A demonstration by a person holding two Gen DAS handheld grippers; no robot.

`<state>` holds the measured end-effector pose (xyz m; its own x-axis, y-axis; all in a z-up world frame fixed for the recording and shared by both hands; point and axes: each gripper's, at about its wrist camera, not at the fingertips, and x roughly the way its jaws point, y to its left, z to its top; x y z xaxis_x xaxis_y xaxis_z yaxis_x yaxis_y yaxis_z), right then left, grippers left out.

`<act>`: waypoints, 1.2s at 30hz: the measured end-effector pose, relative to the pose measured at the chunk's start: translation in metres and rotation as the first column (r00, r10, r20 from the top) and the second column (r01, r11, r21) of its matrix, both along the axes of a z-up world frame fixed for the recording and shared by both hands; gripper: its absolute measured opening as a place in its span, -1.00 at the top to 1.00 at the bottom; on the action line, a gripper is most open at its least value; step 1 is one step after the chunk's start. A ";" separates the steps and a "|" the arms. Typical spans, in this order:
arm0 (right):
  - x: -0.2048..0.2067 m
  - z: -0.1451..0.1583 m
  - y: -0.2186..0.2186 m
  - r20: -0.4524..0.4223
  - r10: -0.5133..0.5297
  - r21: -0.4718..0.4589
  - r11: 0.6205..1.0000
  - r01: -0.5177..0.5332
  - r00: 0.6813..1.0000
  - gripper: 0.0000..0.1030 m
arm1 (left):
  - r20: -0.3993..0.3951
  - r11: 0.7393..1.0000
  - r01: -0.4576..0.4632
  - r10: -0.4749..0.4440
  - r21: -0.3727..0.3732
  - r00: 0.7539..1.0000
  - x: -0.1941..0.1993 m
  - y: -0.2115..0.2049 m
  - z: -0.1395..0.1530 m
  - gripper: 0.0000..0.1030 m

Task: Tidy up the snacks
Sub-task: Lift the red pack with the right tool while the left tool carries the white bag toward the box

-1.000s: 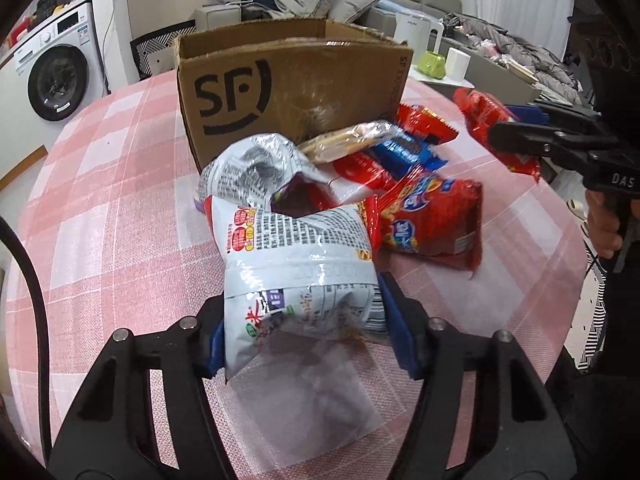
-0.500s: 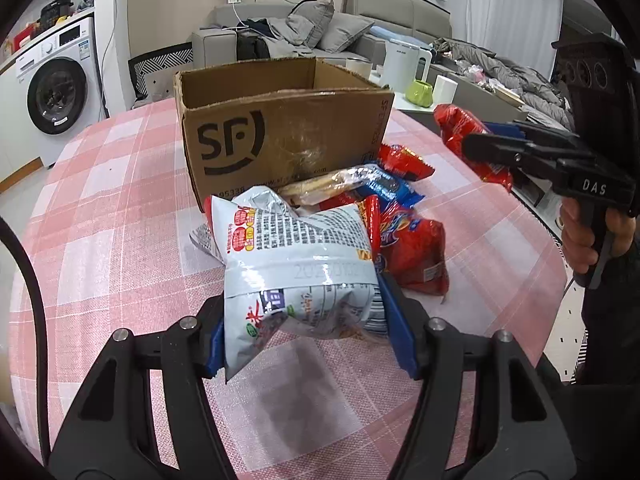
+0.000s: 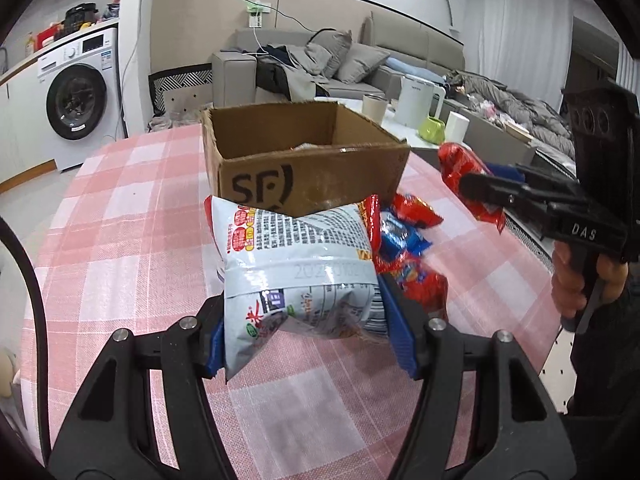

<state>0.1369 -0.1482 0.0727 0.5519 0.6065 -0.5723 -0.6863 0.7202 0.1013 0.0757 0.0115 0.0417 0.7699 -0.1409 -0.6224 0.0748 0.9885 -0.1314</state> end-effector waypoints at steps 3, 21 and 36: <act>0.002 0.001 0.000 0.001 -0.016 0.013 1.000 0.016 1.000 0.10 | 0.020 1.000 -0.013 0.013 0.001 1.000 0.002 0.004 0.006 -0.19; 0.020 0.010 0.007 -0.002 -0.135 0.057 0.989 0.134 0.991 0.10 | 0.099 0.997 -0.073 0.072 0.004 0.993 0.037 0.010 0.044 -0.20; 0.038 0.021 0.025 -0.002 -0.161 0.078 0.984 0.161 0.987 0.10 | 0.143 0.994 -0.101 0.096 0.027 0.985 0.080 0.014 0.072 -0.20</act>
